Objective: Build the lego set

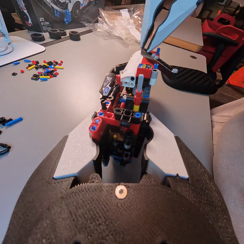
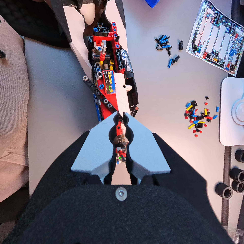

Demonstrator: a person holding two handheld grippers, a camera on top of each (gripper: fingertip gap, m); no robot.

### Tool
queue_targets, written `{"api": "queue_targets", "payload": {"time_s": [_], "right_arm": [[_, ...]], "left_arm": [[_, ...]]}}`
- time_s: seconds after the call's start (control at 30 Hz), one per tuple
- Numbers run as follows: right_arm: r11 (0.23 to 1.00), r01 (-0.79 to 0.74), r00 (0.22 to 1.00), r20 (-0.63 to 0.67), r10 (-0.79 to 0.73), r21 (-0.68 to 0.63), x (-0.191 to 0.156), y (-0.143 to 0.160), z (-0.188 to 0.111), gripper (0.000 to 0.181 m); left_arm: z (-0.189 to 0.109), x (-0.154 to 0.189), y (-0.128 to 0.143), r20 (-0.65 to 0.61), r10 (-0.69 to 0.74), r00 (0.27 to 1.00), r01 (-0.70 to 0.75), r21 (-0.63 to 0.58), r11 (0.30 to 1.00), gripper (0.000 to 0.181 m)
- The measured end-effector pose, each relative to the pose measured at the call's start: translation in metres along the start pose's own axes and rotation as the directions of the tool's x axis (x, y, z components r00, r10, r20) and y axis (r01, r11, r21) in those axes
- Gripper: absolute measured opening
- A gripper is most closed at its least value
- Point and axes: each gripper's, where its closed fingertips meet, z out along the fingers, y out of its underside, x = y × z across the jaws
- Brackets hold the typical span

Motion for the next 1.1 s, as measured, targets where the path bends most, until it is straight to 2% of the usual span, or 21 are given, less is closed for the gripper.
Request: {"api": "queue_targets", "payload": {"time_s": [0.17, 0.27, 0.37, 0.47, 0.6, 0.8, 0.9, 1.03, 1.1], "right_arm": [[1.0, -0.001, 1.0, -0.018, 0.001, -0.001, 0.007, -0.005, -0.005, 0.005], [0.989, -0.149, 0.988, -0.042, 0.147, -0.027, 0.011, -0.006, -0.013, 0.005], [0.923, -0.379, 0.916, 0.115, 0.385, -0.071, -0.018, -0.012, -0.018, 0.014], [0.855, -0.511, 0.84, 0.157, 0.519, -0.091, -0.032, -0.015, -0.015, 0.022], [0.792, -0.596, 0.782, 0.127, 0.61, -0.137, -0.032, -0.005, -0.007, 0.04], [0.714, -0.684, 0.697, 0.154, 0.7, -0.15, -0.025, -0.012, -0.001, 0.043], [0.723, -0.669, 0.712, 0.132, 0.69, -0.173, -0.022, -0.012, 0.003, 0.036], [0.778, -0.591, 0.784, 0.074, 0.616, -0.214, -0.02, -0.011, 0.006, 0.029], [0.811, -0.531, 0.833, 0.026, 0.553, -0.244, -0.017, -0.008, 0.008, 0.019]], "left_arm": [[0.0, 0.0, 0.0, 0.003, -0.002, 1.0, 0.002, 0.001, 1.0, 0.072], [0.0, -0.001, 0.0, 0.005, -0.002, 1.0, 0.002, 0.0, 1.0, 0.073], [0.0, -0.001, 0.0, 0.012, 0.001, 1.0, -0.001, -0.001, 1.0, 0.073], [-0.001, 0.0, 0.0, 0.022, 0.017, 1.0, -0.017, -0.001, 1.0, 0.073], [-0.001, 0.0, 0.0, 0.046, 0.039, 0.998, -0.039, 0.0, 0.999, 0.073], [-0.001, 0.002, 0.0, 0.056, 0.069, 0.996, -0.07, 0.001, 0.998, 0.073], [-0.002, 0.002, 0.0, 0.059, 0.065, 0.996, -0.065, 0.001, 0.998, 0.073], [-0.002, 0.001, 0.0, 0.059, 0.056, 0.997, -0.056, 0.002, 0.998, 0.073], [-0.002, 0.001, 0.0, 0.059, 0.057, 0.997, -0.058, 0.003, 0.998, 0.073]]}}
